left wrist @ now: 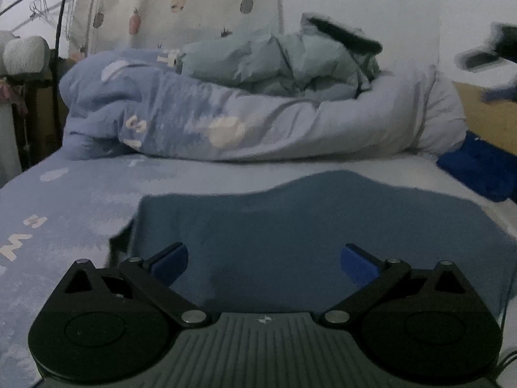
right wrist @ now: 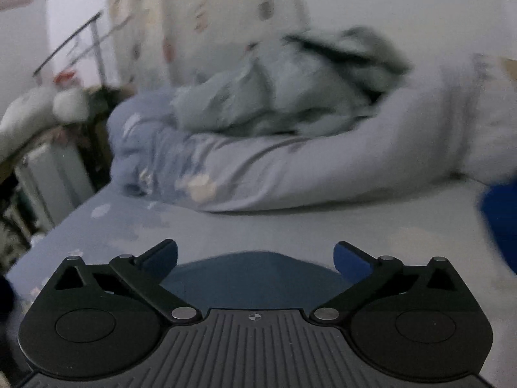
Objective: Fold clothes
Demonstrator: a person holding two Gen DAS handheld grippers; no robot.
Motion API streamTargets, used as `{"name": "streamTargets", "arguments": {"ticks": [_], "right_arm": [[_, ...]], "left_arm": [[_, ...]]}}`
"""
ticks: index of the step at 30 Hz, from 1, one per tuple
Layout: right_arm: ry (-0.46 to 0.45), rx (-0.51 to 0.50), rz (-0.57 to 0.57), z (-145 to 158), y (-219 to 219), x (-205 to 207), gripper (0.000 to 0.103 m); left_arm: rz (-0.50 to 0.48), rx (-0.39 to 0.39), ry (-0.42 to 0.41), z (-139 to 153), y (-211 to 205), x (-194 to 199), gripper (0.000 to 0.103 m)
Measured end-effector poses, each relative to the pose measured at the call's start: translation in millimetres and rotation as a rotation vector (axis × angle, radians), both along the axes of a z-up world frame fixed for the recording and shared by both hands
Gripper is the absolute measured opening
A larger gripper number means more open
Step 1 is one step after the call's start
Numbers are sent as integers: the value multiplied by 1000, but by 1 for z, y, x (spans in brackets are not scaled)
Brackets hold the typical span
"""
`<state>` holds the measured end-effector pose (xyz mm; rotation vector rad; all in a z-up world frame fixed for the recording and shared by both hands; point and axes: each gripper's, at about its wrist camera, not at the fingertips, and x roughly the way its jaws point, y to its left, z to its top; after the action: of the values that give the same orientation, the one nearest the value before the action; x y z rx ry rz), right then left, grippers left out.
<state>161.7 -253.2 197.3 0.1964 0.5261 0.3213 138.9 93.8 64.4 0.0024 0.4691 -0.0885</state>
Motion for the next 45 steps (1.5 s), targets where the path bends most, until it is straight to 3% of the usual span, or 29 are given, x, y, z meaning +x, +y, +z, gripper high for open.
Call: {"name": "streamTargets", "arguments": {"ticks": [5,10,12,14,20,28,33,35,37,42,45], "right_arm": [[78,100,-147,-6,-74,-83,103],[222,246,-260,-62,-131,-123,103],[277,281,-270,-89,-138,-125,103],[335,303,-279,-116,-139,-125,103],[390,435,-336,-165,-137,-127,103],[421,546,-337,-179,-138,-140,103],[427,561,-334,-184,-142,-145,103],[436,561,-333,-186,-141,-144,103],[439,554,-340,-187,-140,-143,103],[434,543,-334,-185,-138,-142,103],[426,527,-324,-182,-134,-141,103]], "left_arm": [[98,-99,12,26,28,-24,103],[235,-119,-6,61,67,-68,103],[280,-126,38,72,81,-79,103],[305,-182,93,73,94,-85,103],[336,-431,247,33,117,-77,103],[362,-701,349,-25,143,-61,98],[354,-689,376,-41,149,-49,94],[343,-684,389,-43,150,-45,81],[334,-667,399,-41,150,-41,59],[314,-644,367,-21,145,-46,58],[320,-671,347,-13,141,-57,64]]}}
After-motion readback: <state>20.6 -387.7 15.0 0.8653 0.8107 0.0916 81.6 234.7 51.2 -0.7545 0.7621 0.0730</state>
